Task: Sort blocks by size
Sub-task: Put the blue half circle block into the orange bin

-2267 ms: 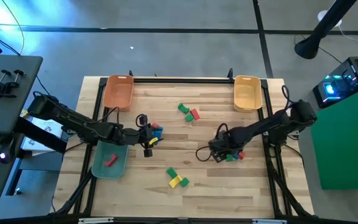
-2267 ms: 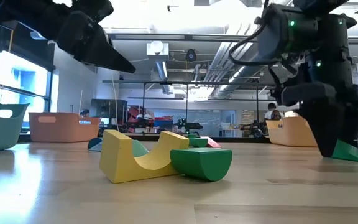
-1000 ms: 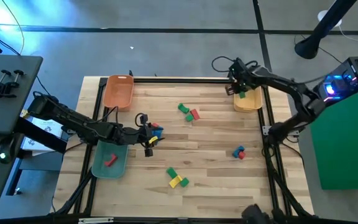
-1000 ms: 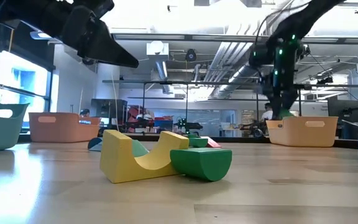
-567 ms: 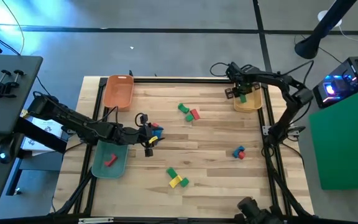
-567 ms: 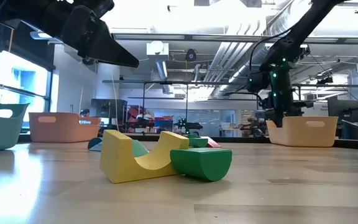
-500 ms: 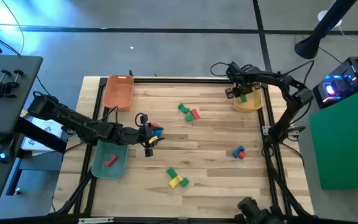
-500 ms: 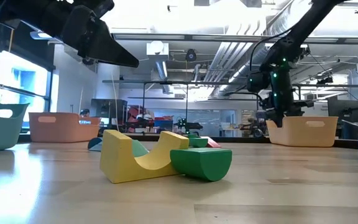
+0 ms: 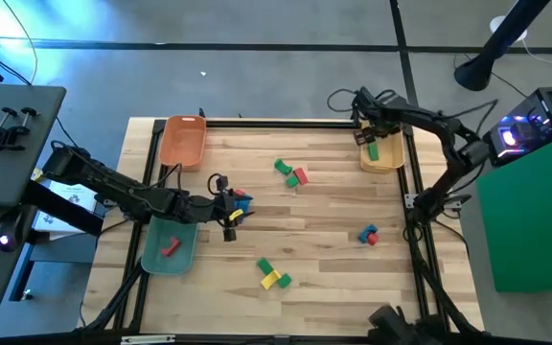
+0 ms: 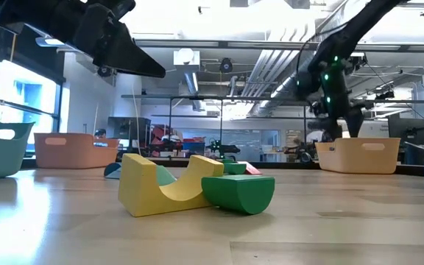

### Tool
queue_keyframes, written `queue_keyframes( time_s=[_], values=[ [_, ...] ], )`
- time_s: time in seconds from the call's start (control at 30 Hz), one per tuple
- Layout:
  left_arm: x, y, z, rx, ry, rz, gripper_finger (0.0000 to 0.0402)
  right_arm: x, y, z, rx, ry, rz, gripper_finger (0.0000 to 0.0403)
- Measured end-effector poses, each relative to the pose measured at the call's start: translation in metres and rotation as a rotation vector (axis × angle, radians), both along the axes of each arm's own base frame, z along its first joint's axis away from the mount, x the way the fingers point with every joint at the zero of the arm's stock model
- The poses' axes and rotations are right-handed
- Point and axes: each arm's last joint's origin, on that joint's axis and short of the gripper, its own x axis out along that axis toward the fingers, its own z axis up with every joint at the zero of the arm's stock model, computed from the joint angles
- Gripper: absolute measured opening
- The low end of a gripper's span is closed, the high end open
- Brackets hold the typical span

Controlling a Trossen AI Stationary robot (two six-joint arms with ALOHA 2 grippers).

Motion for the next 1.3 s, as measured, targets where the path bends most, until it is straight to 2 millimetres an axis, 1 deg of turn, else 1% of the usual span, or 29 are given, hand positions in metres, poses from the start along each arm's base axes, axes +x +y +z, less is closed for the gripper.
queue_keyframes(
  time_s=[0.07,0.2,0.3,0.37,0.47,0.6,0.7,0.8,0.87,0.93,1.0,1.1,1.3],
  values=[
    [0.001,0.0,0.002,-0.001,-0.017,-0.002,0.0174,0.002,0.004,0.012,-0.051,-0.036,0.03,0.0234],
    [0.003,-0.001,0.007,0.008,-0.071,-0.011,0.0174,0.006,0.021,0.037,-0.146,-0.062,0.094,0.0235],
    [0.003,-0.001,0.009,0.004,-0.093,-0.011,0.0174,0.017,0.035,0.056,-0.244,-0.131,0.174,0.0235],
    [0.004,-0.001,0.01,0.002,-0.098,-0.011,0.0174,0.031,0.048,0.066,-0.301,-0.206,0.243,0.0235],
    [0.004,-0.001,0.011,-0.002,-0.113,-0.011,0.0174,0.059,0.069,0.074,-0.348,-0.323,0.396,0.0235],
    [0.004,-0.001,0.012,-0.015,-0.131,-0.008,0.0174,0.103,0.11,0.076,-0.387,-0.442,0.628,0.0236],
    [0.004,-0.001,0.012,-0.018,-0.129,-0.006,0.0174,0.132,0.145,0.072,-0.407,-0.48,0.826,0.0236],
    [0.004,-0.001,0.012,-0.009,-0.123,-0.009,0.0174,0.156,0.172,0.061,-0.414,-0.485,0.984,0.0236],
    [0.004,-0.001,0.012,-0.01,-0.121,-0.009,0.0174,0.167,0.183,0.048,-0.402,-0.461,1.056,0.0236],
    [0.004,-0.001,0.011,-0.011,-0.115,-0.008,0.0174,0.175,0.191,0.032,-0.401,-0.453,1.116,0.0236],
    [0.004,-0.002,0.01,-0.025,-0.11,-0.005,0.0174,0.177,0.196,0.016,-0.412,-0.502,1.14,0.0236],
    [0.003,-0.003,0.008,-0.045,-0.099,-0.001,0.0174,0.174,0.202,-0.004,-0.449,-0.608,1.092,0.0236],
    [0.0,-0.001,0.003,-0.044,-0.056,0.061,0.0174,0.161,0.224,-0.03,-0.563,-0.88,1.059,0.0236]
  ],
)
